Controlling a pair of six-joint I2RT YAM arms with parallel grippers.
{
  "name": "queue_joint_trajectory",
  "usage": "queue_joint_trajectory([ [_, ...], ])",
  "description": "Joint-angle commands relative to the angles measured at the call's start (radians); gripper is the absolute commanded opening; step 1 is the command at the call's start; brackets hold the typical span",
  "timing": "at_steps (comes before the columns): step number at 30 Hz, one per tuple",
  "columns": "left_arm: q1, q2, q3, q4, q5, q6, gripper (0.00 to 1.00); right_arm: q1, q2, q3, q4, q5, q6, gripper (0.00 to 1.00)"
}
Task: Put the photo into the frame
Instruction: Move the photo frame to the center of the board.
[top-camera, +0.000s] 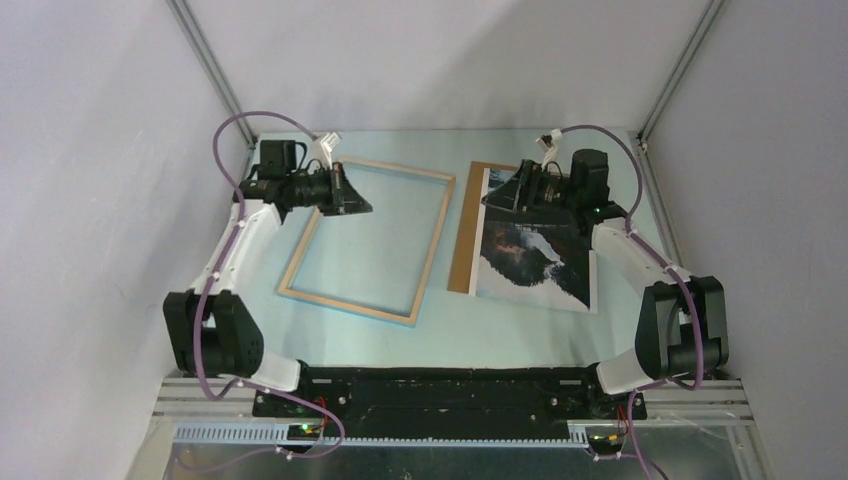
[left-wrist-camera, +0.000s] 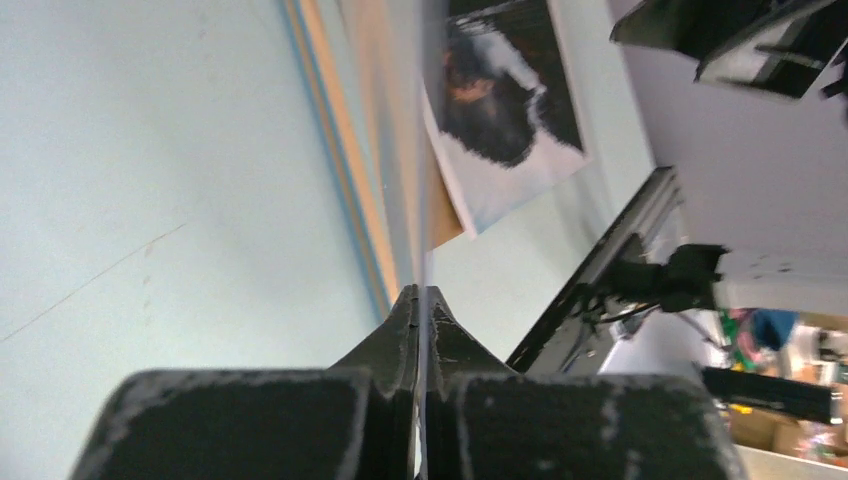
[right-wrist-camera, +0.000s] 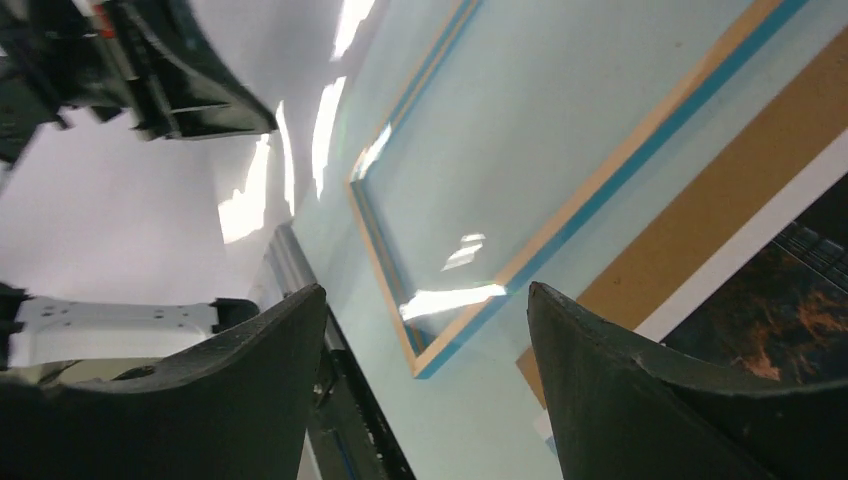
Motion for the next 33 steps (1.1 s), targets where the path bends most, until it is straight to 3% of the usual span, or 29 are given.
queue_joint_trajectory([
  [1, 0.015, -0.140, 0.072, -0.301, -0.122, 0.287, 0.00, 0.060, -0.023, 0.005, -0.067, 0.150, -0.115, 0.77],
  [6, 0.017, -0.208, 0.071, -0.430, -0.231, 0.405, 0.00, 0.140, 0.045, 0.044, -0.122, 0.309, -0.150, 0.76],
  [13, 0.023, -0.285, 0.097, -0.570, -0.385, 0.471, 0.00, 0.267, 0.282, 0.251, -0.278, 0.488, -0.180, 0.69],
  [19, 0.027, -0.338, 0.092, -0.601, -0.476, 0.475, 0.00, 0.332, 0.435, 0.372, -0.317, 0.635, -0.191, 0.61],
  [28, 0.028, -0.405, 0.073, -0.615, -0.538, 0.485, 0.00, 0.406, 0.626, 0.551, -0.452, 0.806, -0.217, 0.65],
  [33, 0.028, -0.423, 0.070, -0.616, -0.535, 0.488, 0.00, 0.427, 0.702, 0.622, -0.508, 0.821, -0.212, 0.65],
])
